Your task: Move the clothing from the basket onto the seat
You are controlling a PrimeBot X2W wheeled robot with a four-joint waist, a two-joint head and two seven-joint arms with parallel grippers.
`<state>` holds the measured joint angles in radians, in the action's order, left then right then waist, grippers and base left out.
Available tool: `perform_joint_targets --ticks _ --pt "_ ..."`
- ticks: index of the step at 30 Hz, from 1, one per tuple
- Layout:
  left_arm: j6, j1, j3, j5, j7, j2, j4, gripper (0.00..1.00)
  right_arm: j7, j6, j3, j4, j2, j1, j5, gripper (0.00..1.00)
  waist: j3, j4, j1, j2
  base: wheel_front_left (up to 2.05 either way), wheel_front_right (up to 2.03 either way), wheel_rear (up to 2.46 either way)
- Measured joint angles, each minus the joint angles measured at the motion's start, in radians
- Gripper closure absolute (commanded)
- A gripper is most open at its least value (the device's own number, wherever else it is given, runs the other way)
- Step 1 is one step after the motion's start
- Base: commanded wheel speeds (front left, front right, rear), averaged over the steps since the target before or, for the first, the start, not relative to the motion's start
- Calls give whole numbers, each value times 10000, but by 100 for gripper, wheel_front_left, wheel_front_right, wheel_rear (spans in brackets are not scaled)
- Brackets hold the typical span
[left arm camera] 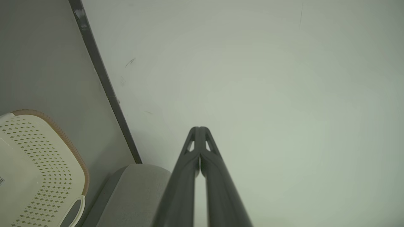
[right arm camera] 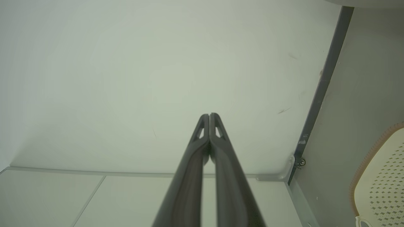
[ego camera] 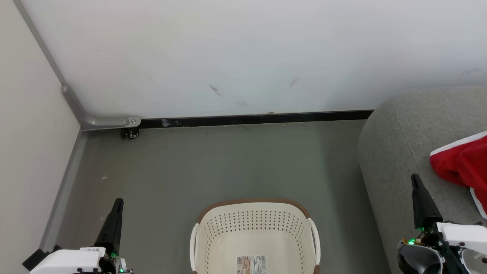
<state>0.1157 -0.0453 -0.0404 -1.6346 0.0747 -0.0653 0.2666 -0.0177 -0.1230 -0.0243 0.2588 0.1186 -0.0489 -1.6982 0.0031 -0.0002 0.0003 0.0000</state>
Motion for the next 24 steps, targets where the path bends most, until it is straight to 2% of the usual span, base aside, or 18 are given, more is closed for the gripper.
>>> perform_joint_targets --ticks 24 --pt "4 -20 -12 0 2 2 65 100 -2 0 -31 10 -10 -17 4 100 -2 1 -1 0 0 0 0"
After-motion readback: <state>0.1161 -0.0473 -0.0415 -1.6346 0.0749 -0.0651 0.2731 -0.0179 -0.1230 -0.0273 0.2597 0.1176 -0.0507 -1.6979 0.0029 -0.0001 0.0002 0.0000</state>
